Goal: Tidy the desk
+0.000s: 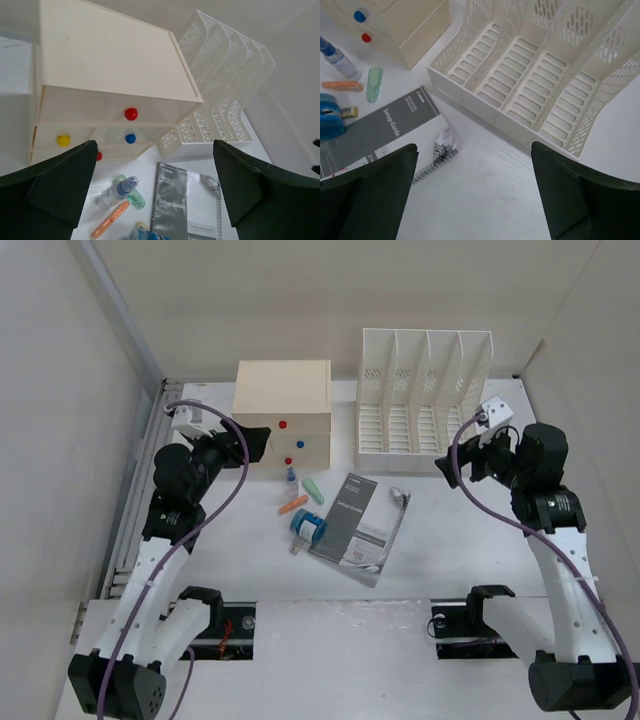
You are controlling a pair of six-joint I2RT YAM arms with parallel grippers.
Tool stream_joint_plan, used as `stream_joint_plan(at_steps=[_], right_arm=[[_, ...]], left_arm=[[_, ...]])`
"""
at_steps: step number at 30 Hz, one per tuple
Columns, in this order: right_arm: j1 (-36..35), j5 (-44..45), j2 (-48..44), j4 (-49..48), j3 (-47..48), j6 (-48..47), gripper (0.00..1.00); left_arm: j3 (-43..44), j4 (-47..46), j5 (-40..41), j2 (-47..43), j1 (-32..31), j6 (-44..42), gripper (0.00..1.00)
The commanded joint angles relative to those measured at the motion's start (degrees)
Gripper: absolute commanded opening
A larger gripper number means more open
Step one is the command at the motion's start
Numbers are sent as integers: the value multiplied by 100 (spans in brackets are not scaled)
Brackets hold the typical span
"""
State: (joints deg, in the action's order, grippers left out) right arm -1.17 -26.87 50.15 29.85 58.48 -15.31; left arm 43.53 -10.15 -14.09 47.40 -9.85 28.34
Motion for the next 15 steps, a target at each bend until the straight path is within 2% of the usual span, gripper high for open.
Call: stream_joint_plan(at_steps=[1, 6, 10, 11, 12, 14, 15], right_arm=[[91, -143, -198, -31, -159, -235, 100], [275, -669, -462, -190, -566, -411, 100], [275, -1142, -410, -523, -952, -139, 100], [275, -1319, -410, -637, -1022, -87, 92], [275, -1495, -357, -742, -1179, 62, 72], [275, -1619, -296, -1032, -1347, 509, 11], [275, -1619, -295, -1234, -1409, 703, 9]], left_arm=[[-81, -479, -753, -274, -157, -73, 100], [-634, -716, -429, -1231, -711, -565, 100], [-565, -156, -691, -1523, -764, -935, 100], [-565, -93, -692, -1523, -764, -935, 100], [-565, -92, -796, -1523, -764, -883, 100], [-565, -232, -1034, -1296, -826, -638, 97], [-565, -285, -1148, -1190, -887, -637, 94]])
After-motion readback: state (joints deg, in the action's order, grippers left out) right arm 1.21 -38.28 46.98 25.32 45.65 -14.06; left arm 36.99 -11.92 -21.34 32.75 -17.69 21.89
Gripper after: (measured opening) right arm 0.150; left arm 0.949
